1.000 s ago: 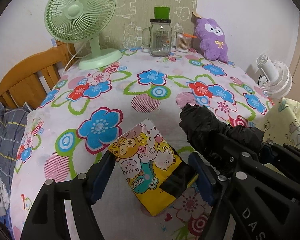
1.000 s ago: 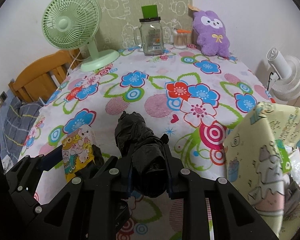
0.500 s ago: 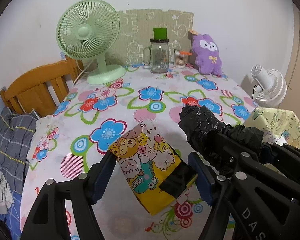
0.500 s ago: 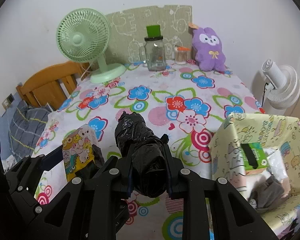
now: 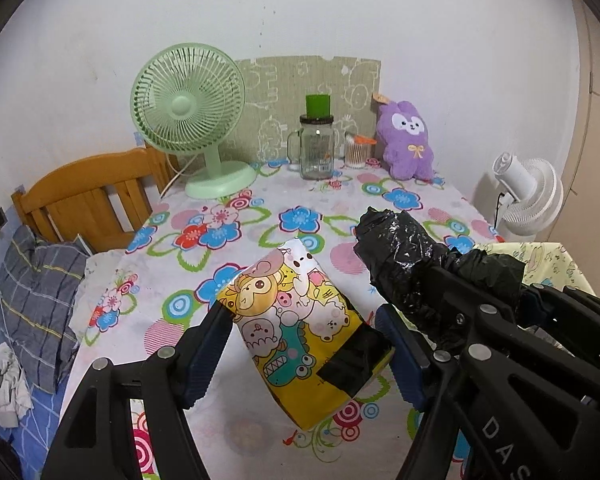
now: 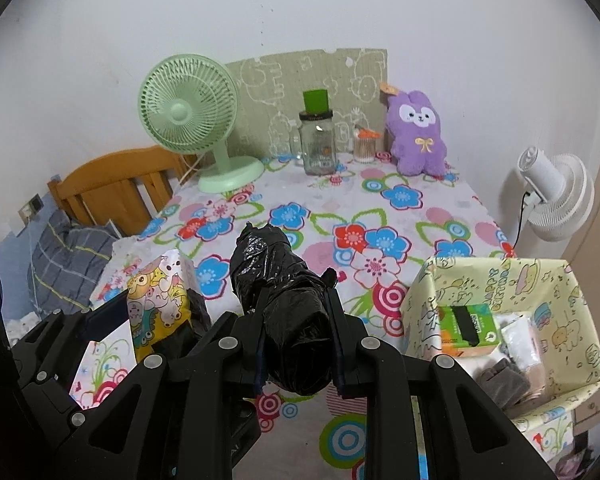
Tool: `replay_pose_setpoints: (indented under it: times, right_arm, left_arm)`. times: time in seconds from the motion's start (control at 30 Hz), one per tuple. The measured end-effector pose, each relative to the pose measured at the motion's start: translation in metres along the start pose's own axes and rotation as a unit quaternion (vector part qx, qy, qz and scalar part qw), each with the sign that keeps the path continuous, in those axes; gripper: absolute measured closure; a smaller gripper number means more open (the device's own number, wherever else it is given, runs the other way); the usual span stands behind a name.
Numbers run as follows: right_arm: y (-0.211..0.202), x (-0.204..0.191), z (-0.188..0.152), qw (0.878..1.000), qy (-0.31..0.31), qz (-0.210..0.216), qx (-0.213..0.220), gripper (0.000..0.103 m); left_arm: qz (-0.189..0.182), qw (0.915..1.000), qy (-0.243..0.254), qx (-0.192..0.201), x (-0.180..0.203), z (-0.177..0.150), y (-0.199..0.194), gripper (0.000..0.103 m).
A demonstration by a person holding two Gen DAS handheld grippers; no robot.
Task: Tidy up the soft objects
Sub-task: 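Lift the tissue pack and black bag and carry them over the paper box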
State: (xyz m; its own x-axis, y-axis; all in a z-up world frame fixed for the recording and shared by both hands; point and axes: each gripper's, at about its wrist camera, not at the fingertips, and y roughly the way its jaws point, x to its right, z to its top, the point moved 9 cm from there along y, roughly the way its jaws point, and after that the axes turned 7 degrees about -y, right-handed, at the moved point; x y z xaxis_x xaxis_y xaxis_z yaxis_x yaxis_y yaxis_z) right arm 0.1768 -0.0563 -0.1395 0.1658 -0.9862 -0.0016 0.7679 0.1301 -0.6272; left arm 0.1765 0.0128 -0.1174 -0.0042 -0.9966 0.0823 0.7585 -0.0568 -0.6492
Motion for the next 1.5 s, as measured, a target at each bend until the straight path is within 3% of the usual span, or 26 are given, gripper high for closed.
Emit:
replay_pose_setpoints:
  times: [0.7, 1.5]
  right_arm:
    - [-0.048, 0.027, 0.016, 0.999, -0.009, -0.007, 0.039, 0.076]
    - [-0.078, 0.111, 0.007, 0.998, 0.013, -0.044, 0.053, 0.076]
  left_arm:
    - [-0.014, 0.9992, 0.006, 0.038, 0.037, 0.017, -0.032, 0.029]
    - [-0.063, 0.9962, 0.041, 0.044, 0.127, 0.018, -0.037, 0.029]
